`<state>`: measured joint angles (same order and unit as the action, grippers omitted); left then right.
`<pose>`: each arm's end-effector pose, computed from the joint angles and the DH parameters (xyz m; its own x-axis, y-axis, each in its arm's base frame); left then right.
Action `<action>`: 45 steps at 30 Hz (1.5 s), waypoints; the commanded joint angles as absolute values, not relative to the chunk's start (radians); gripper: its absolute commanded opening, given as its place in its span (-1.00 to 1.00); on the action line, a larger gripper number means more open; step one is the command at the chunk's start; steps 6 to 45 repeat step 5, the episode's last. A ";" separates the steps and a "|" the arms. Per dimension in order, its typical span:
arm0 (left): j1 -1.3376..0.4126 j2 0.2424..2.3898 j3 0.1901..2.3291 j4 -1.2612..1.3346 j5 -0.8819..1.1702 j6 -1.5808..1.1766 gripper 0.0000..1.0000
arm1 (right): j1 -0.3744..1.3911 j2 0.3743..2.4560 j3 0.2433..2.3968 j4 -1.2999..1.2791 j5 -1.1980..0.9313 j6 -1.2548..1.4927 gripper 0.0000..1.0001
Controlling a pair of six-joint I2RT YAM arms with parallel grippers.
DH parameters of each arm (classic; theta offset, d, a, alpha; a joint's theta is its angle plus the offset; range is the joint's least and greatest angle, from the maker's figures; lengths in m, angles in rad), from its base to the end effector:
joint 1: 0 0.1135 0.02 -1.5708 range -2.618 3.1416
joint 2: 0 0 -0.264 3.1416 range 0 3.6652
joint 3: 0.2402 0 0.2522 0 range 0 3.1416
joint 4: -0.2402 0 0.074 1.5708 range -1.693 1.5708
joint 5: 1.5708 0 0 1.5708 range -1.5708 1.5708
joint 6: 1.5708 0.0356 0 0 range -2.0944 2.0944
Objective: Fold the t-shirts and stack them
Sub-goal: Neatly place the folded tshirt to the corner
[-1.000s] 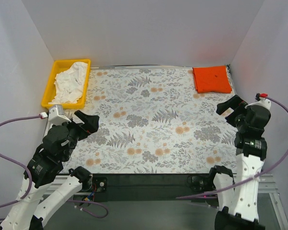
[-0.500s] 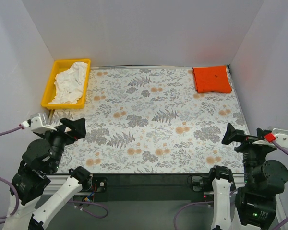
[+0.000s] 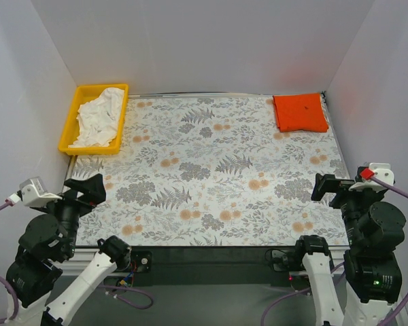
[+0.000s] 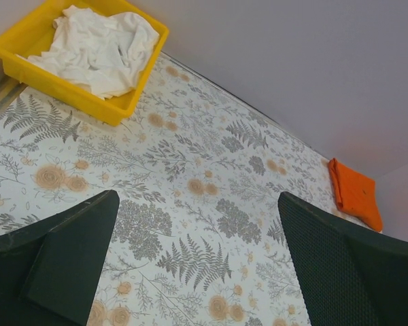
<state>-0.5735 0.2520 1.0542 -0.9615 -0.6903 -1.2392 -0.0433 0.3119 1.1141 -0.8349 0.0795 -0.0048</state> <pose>0.0053 0.0236 0.3810 0.0604 -0.9069 -0.4169 -0.1617 0.4033 -0.9007 0.0052 -0.0031 0.4087 -0.0332 -0.0033 -0.9994 0.1223 0.9925 -0.0074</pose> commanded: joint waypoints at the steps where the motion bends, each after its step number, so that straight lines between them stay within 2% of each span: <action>1: -0.577 0.218 1.052 -0.988 -0.762 -1.279 0.94 | -0.011 0.314 1.091 -0.775 0.107 -0.029 0.97; 5: -0.577 0.212 1.037 -0.977 -0.781 -1.287 0.95 | 0.046 0.322 1.078 -0.756 0.115 -0.029 0.97; 45: -0.577 0.212 1.037 -0.977 -0.781 -1.287 0.95 | 0.046 0.322 1.078 -0.756 0.115 -0.029 0.97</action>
